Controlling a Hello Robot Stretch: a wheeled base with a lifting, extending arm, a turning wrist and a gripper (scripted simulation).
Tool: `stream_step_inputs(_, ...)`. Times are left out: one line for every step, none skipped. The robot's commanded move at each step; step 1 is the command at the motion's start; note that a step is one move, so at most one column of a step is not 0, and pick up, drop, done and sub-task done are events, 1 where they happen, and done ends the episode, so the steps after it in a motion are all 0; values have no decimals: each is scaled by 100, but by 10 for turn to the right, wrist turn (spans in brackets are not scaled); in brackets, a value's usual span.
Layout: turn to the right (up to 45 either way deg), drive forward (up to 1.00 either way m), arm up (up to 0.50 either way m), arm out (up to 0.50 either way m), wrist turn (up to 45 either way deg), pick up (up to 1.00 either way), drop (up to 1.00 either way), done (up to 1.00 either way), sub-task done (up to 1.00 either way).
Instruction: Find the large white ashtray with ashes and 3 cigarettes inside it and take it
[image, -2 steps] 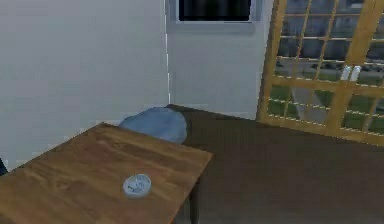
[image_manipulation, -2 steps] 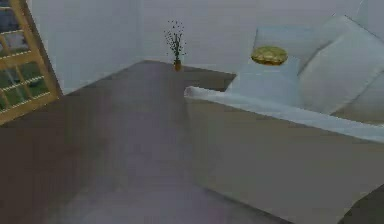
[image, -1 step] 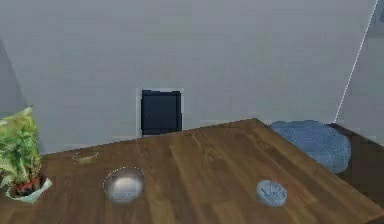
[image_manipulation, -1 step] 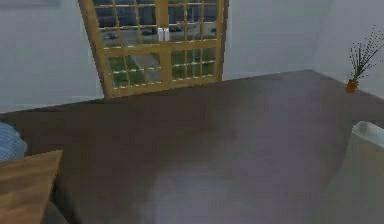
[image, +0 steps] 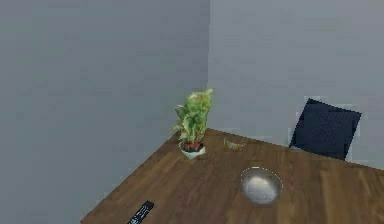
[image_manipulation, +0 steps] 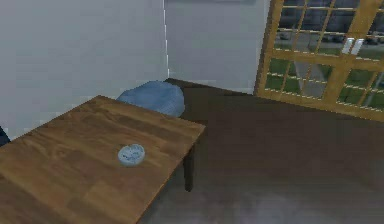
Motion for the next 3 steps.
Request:
stream_step_inputs(-150, 0, 0, 0, 0, 0, 0, 0, 0)
stream_step_inputs(0, 0, 50, 0, 0, 0, 0, 0, 0)
stream_step_inputs(0, 0, 22, 0, 0, 0, 0, 0, 0)
